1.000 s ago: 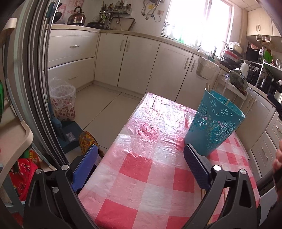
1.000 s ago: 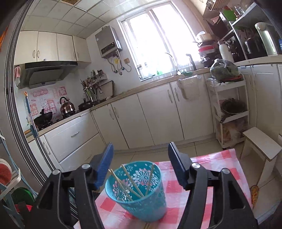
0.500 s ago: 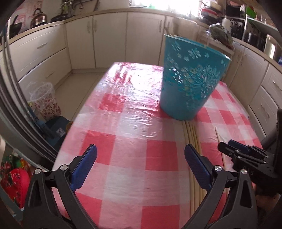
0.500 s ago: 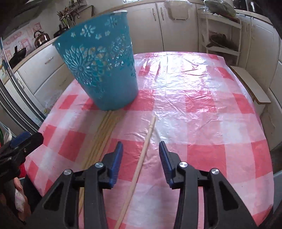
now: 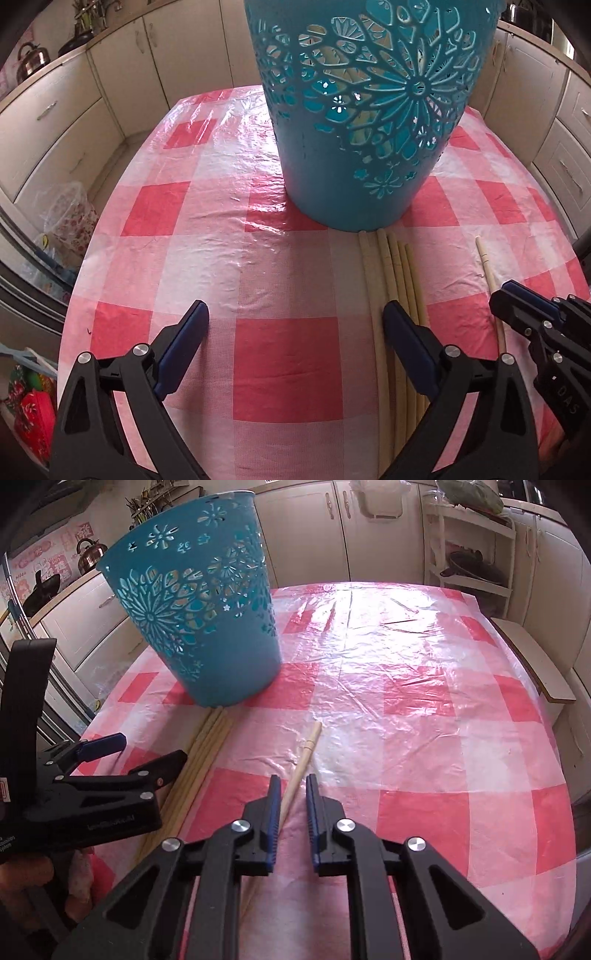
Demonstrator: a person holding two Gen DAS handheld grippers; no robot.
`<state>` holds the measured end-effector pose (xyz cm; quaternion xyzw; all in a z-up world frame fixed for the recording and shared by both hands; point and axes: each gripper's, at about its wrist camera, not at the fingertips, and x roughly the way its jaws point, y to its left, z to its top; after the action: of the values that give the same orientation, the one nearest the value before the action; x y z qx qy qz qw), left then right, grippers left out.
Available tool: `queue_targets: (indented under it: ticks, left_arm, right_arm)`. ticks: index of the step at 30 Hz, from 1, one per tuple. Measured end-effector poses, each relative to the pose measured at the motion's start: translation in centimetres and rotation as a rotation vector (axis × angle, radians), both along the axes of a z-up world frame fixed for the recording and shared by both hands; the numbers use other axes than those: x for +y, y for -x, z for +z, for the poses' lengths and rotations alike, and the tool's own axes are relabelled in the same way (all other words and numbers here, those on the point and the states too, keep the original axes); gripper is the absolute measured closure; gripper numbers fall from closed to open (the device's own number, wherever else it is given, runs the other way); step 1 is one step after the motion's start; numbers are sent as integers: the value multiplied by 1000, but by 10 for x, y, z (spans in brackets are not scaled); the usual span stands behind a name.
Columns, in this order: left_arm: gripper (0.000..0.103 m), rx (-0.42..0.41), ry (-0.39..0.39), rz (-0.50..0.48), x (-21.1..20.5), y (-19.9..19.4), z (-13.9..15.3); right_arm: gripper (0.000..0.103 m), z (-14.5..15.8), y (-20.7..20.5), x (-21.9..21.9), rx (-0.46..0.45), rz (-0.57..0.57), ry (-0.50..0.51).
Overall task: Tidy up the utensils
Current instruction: 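Move both tools back down to the remaining wooden sticks, then grasp a wooden stick with the left tool while the right tool grasps another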
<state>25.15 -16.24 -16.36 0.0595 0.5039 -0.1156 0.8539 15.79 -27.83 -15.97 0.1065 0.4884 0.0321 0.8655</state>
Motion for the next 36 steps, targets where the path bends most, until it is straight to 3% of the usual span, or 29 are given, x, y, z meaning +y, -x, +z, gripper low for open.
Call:
queue_targets:
  ticks: [3, 6, 8, 9, 12, 15, 21, 23, 29, 36]
  left_arm:
    - [18, 6, 11, 3, -1, -1, 0]
    - [55, -8, 19, -13, -3, 2, 5]
    - [86, -2, 23, -25, -1, 5, 8]
    - [88, 9, 37, -30, 2, 8, 8]
    - [90, 54, 91, -29, 15, 13, 10]
    - [89, 95, 104, -7, 21, 7, 11]
    - [86, 63, 15, -11, 6, -14, 11]
    - [97, 59, 27, -35, 6, -12, 11]
    - [98, 27, 160, -45, 29, 12, 23]
    - [98, -157, 397, -54, 73, 45, 91]
  right_arm:
    - [90, 0, 0, -3, 3, 4, -22]
    - [95, 0, -1, -4, 9, 17, 1]
    - [94, 0, -3, -1, 10, 48, 23]
    - [94, 1, -4, 1, 10, 70, 39]
    - [94, 2, -6, 4, 33, 153, 42]
    - [90, 1, -9, -3, 46, 120, 13]
    - [90, -1, -12, 7, 34, 98, 37]
    - [93, -1, -13, 11, 34, 129, 45]
    - [96, -3, -10, 5, 15, 113, 7]
    - [96, -2, -9, 8, 10, 115, 27]
